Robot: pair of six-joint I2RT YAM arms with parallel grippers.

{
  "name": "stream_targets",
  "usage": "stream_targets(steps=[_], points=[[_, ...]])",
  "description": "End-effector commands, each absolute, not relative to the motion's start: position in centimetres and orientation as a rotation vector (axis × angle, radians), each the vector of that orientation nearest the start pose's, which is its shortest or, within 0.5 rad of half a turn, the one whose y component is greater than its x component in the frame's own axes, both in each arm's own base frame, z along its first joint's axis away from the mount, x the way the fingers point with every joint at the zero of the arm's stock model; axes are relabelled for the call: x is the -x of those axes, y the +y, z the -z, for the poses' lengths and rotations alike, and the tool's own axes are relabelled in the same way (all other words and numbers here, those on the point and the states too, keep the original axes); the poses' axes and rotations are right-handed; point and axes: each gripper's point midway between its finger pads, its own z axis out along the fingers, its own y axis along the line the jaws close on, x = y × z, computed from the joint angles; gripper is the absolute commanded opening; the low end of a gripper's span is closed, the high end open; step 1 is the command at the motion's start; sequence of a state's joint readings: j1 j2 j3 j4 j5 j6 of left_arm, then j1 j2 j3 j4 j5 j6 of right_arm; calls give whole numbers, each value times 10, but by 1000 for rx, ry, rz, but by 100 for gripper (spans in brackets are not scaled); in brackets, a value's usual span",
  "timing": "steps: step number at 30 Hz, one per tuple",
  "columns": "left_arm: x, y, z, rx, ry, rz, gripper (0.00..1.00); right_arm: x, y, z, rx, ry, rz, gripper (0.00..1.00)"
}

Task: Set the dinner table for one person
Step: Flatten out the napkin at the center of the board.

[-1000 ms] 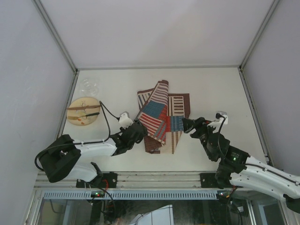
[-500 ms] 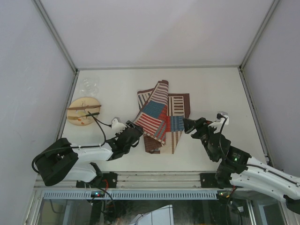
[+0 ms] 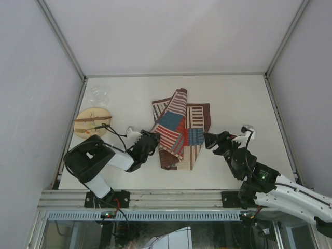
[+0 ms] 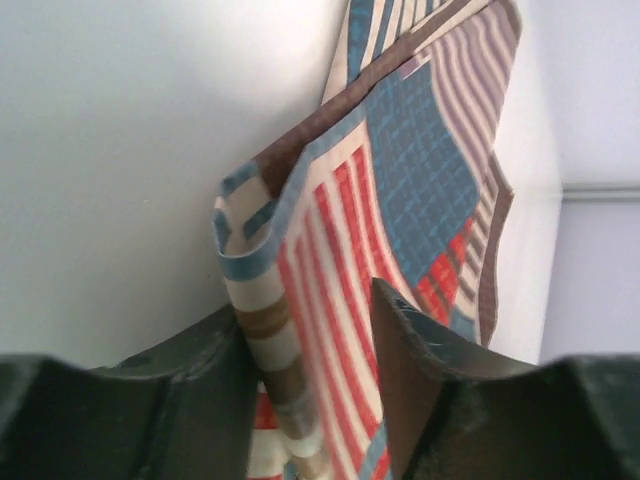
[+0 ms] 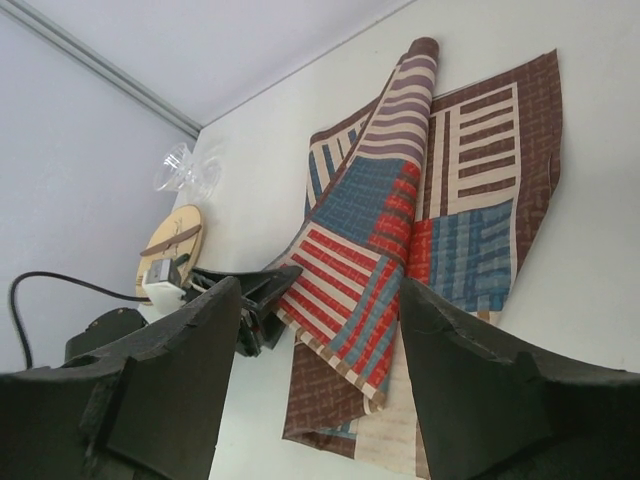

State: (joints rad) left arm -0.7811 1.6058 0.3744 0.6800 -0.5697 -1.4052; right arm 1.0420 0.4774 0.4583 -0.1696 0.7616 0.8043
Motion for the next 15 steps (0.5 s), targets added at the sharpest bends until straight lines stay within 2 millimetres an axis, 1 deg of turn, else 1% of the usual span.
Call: stream_targets(steps=[1,2,3,4,5,10,12,15], points=[[-306,-233,-15,926,1958,800,33,-209,158,-222,-371,1719,-699,64],[-308,-235,-16,919,1957,802,21,-209,158,-220,-372,1721,-696,64],[-308,-235,-18,905,1957,801,12,-209,158,-219,-373,1723,-694,64],[-309,-236,-21,892,1953,803,5,-210,158,-218,-374,1724,-692,64],[-309,-236,-23,882,1953,799,1,-210,158,-217,-374,1725,-689,64],[-307,-229,-35,831,1956,754,0,-213,162,-210,-368,1738,-674,64],[-307,-226,-44,798,1956,729,0,-215,165,-202,-362,1755,-661,64],[-306,-222,-60,741,1959,685,0,-217,171,-183,-357,1796,-651,64]])
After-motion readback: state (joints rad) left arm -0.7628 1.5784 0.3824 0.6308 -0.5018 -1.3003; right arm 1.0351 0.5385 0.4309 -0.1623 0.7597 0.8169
